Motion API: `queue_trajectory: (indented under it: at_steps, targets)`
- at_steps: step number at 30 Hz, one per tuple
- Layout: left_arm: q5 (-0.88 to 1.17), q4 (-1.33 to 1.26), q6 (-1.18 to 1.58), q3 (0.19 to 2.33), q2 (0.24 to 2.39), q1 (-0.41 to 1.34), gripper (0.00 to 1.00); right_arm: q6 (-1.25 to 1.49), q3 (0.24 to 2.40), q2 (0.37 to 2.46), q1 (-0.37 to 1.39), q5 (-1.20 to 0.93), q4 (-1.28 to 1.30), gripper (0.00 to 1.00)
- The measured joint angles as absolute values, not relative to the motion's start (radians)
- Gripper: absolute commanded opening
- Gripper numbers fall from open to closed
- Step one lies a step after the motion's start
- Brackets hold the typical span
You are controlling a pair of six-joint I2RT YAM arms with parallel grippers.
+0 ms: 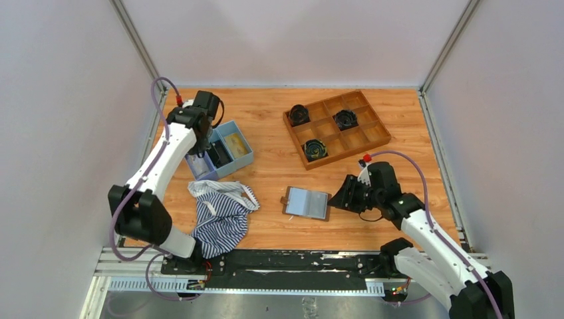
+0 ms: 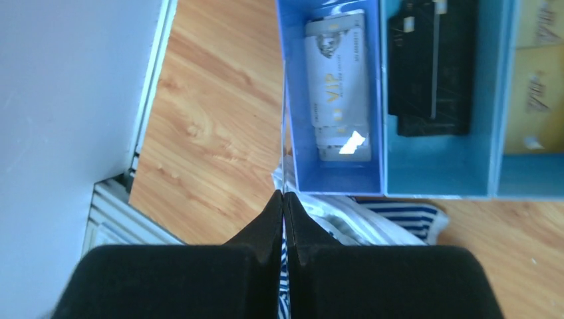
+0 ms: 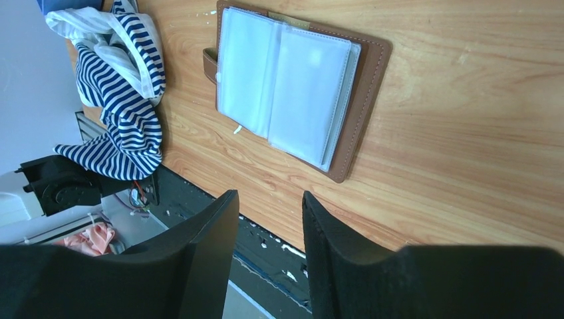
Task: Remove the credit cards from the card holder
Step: Place the credit card in the storage box.
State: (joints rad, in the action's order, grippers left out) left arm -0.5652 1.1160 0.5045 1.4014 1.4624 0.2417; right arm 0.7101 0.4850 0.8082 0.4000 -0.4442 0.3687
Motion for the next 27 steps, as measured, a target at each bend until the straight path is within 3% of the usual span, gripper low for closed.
queue_trajectory:
  at_steps: [8,23,27]
  targets:
    - [-0.665,1.131,0.574,1.411,1.646,0.224,0.00,0.714,0.482,0.731,0.400,-0.435,0.398,0.45]
    - [-0.651,1.131,0.649,1.533,1.830,0.202,0.00,0.719,0.459,0.669,0.400,-0.400,0.454,0.45]
    - [-0.645,1.132,0.663,1.540,1.850,0.191,0.18,0.719,0.458,0.669,0.400,-0.395,0.459,0.47]
